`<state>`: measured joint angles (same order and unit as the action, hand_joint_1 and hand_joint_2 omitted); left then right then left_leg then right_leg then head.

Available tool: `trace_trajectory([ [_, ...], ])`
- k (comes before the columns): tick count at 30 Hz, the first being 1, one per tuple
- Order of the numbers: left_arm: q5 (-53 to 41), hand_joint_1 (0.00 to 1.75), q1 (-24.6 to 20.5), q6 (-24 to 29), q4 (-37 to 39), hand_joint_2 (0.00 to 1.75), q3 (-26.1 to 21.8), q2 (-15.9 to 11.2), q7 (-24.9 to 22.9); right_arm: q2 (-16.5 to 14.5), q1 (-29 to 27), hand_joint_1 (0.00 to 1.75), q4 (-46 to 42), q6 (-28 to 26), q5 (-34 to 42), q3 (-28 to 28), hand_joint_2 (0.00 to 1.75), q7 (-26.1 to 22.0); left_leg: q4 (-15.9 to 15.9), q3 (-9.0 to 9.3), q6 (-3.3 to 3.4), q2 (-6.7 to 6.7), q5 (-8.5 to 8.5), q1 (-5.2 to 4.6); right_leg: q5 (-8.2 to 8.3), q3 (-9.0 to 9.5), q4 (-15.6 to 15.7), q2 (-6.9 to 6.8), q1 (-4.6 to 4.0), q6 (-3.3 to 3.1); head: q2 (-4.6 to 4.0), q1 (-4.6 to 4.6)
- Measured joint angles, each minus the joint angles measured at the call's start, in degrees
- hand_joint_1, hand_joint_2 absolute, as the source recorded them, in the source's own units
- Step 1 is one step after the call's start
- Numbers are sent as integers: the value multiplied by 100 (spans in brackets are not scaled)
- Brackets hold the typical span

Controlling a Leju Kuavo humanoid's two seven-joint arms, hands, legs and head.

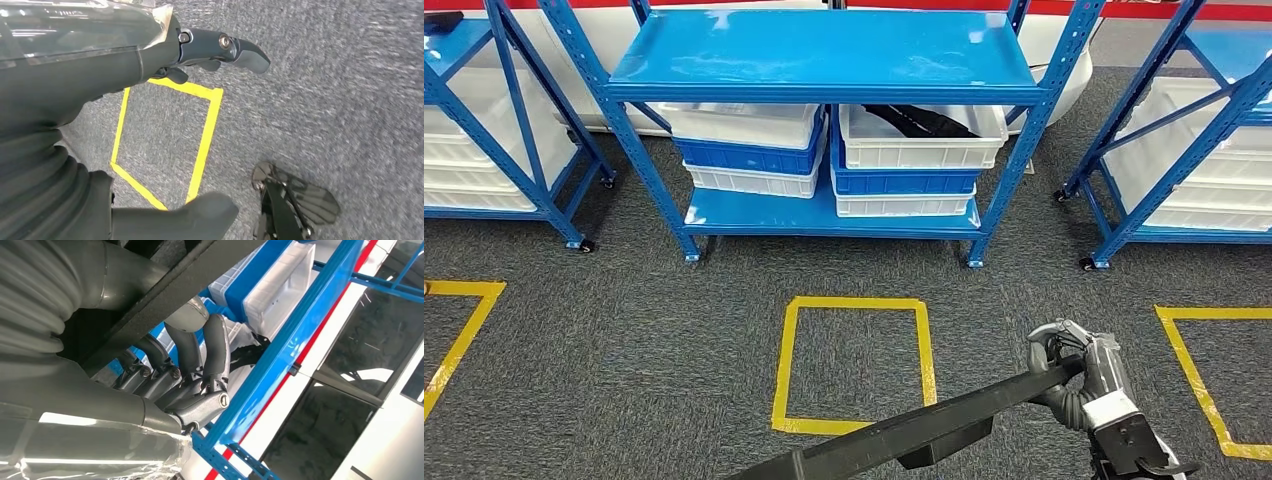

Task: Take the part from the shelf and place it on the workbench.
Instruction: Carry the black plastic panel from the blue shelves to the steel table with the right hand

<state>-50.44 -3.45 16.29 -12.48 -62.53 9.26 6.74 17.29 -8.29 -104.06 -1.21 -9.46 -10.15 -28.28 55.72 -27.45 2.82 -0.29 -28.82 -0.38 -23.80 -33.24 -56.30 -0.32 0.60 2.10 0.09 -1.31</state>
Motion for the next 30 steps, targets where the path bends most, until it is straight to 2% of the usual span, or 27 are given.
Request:
trace_trajectory([
  [1, -25, 0, -4, 2, 0, 175, 1, -2, -11, -2, -8, 175, -13, -1, -6, -16, 175, 2, -42, -33, 49, 15, 66, 9, -59, -54, -57, 4, -9, 8, 0, 3],
  [2, -49, 0, -9, 3, -1, 175, 1, -7, -22, -3, -12, 175, -22, -1, -14, -35, 175, 4, -82, -79, 97, 35, 144, 22, -205, -134, -211, 10, -18, -9, 0, 17],
  [4, -92, 0, -20, 5, -2, 175, 2, -19, -40, -4, -19, 175, -28, 13, -27, -68, 175, 15, -111, -207, 148, 62, 275, 27, -677, -369, -835, 21, -5, -67, 1, 45],
  [5, -103, 0, -21, 7, -2, 175, 2, -25, -46, -4, -28, 175, -28, 24, -34, -84, 175, 20, -105, -286, 151, 73, 334, 25, -874, -469, -1213, 22, 12, -65, 1, 61],
  [6, -113, 0, -20, 9, -2, 175, 2, -29, -50, -3, -39, 175, -28, 40, -37, -100, 175, 27, -98, -369, 144, 80, 392, 24, -969, -512, -1498, 22, 31, -26, 1, 65],
  [7, -118, 0, -20, 12, -2, 175, 2, -33, -52, -1, -46, 175, -29, 57, -34, -116, 175, 30, -86, -454, 129, 87, 448, 28, -952, -467, -1612, 21, 50, 40, 1, 67],
  [8, -121, 0, -20, 15, -2, 175, 2, -38, -55, 2, -48, 175, -31, 73, -28, -131, 175, 33, -66, -537, 108, 93, 499, 36, -843, -319, -1514, 21, 70, 122, 0, 71],
  [9, -123, 0, -20, 16, -2, 175, 2, -41, -55, 7, -48, 175, -34, 86, -19, -143, 175, 36, -35, -616, 81, 97, 542, 48, -696, -73, -1211, 20, 93, 198, 0, 70],
  [10, -128, 0, -20, 16, -3, 175, 2, -48, -55, 12, -47, 175, -39, 93, -7, -151, 175, 36, 10, -694, 50, 99, 576, 53, -616, 217, -778, 19, 115, 247, 0, 72],
  [11, -134, 0, -21, 16, -4, 175, 2, -55, -54, 22, -54, 175, -52, 96, 8, -159, 175, 38, 60, -763, 14, 98, 608, 55, -594, 482, -373, 29, 102, 246, 0, 70],
  [12, -142, 0, -19, 16, -5, 175, 2, -61, -51, 33, -77, 175, -69, 96, 25, -171, 175, 38, 100, -810, -22, 95, 641, 47, -610, 642, -83, 36, 82, 223, 0, 68],
  [13, -155, 0, -17, 16, -6, 175, 2, -68, -48, 46, -111, 175, -95, 97, 47, -192, 175, 37, 127, -842, -52, 89, 676, 38, -652, 711, 68, 45, 52, 185, 1, 62],
  [14, -169, 0, -11, 16, -7, 175, 2, -74, -46, 57, -161, 175, -126, 97, 72, -220, 175, 36, 137, -859, -79, 80, 714, 34, -646, 703, 84, 52, 21, 143, 1, 55],
  [15, -182, 0, -1, 15, -7, 175, 2, -84, -44, 63, -215, 175, -158, 97, 98, -251, 175, 34, 148, -870, -103, 68, 728, 38, -617, 655, 70, 46, 52, 101, 1, 48],
  [16, -198, 0, 9, 15, -7, 175, 2, -96, -45, 70, -267, 175, -198, 97, 122, -283, 175, 32, 197, -897, -129, 58, 657, 50, -583, 625, 62, 36, 76, 43, 1, 39],
  [17, -213, 0, 19, 12, -7, 175, 2, -108, -46, 73, -319, 175, -244, 97, 143, -314, 175, 32, 325, -944, -159, 48, 484, 61, -536, 585, 60, 23, 102, -33, 0, 33],
  [18, -227, 0, 26, 8, -7, 175, 2, -116, -49, 75, -369, 175, -297, 97, 159, -348, 175, 31, 580, -1021, -189, 42, 210, 74, -480, 534, 61, 11, 120, -109, 0, 24],
  [20, -246, 0, 31, 1, -7, 175, 2, -126, -56, 77, -450, 175, -392, 97, 181, -422, 175, 30, 1340, -1213, -234, 38, -378, 87, -360, 413, 48, -1, 92, -197, 0, 14],
  [21, -250, 0, 31, 2, -7, 175, 2, -130, -60, 77, -480, 175, -424, 98, 189, -456, 175, 30, 1687, -1271, -246, 39, -535, 93, -297, 339, 40, -2, 80, -208, 0, 11],
  [22, -252, 0, 32, 7, -7, 175, 2, -134, -62, 79, -500, 175, -447, 109, 196, -489, 175, 30, 1868, -1249, -246, 39, -552, 98, -236, 258, 29, -2, 71, -205, 0, 12],
  [23, -254, 0, 31, 16, -7, 175, 2, -139, -64, 86, -513, 175, -465, 126, 203, -521, 175, 31, 1842, -1125, -237, 38, -455, 100, -180, 173, 16, 1, 66, -195, 0, 10],
  [24, -258, 0, 31, 28, -7, 175, 2, -143, -64, 98, -521, 175, -481, 147, 209, -554, 175, 32, 1598, -892, -215, 37, -300, 100, -130, 99, 5, 7, 63, -179, 0, 9],
  [25, -263, 0, 29, 38, -8, 175, 3, -148, -64, 115, -527, 175, -502, 167, 214, -588, 175, 33, 1197, -575, -183, 28, -171, 99, -83, 40, -6, 14, 62, -161, 0, 8],
  [27, -284, 0, 21, 49, -16, 175, 5, -161, -62, 154, -558, 175, -562, 189, 232, -663, 175, 35, 359, 3, -118, 8, -116, 77, 8, -35, -17, 20, 42, -102, 0, 13],
  [28, -294, 0, 17, 49, -19, 175, 5, -165, -60, 170, -581, 175, -601, 193, 245, -702, 175, 36, 115, 148, -90, -1, -148, 59, 56, -55, -13, 15, 38, -66, 0, 13],
  [29, -302, 0, 17, 49, -22, 175, 5, -168, -57, 181, -611, 175, -645, 196, 260, -743, 175, 37, 5, 188, -66, -2, -162, 36, 107, -71, -2, 9, 38, -20, 0, 14],
  [30, -306, 0, 20, 49, -22, 175, 5, -167, -56, 191, -649, 175, -689, 197, 272, -783, 175, 38, -31, 153, -34, 4, -122, 25, 156, -83, 14, 4, 31, 28, 0, 16],
])
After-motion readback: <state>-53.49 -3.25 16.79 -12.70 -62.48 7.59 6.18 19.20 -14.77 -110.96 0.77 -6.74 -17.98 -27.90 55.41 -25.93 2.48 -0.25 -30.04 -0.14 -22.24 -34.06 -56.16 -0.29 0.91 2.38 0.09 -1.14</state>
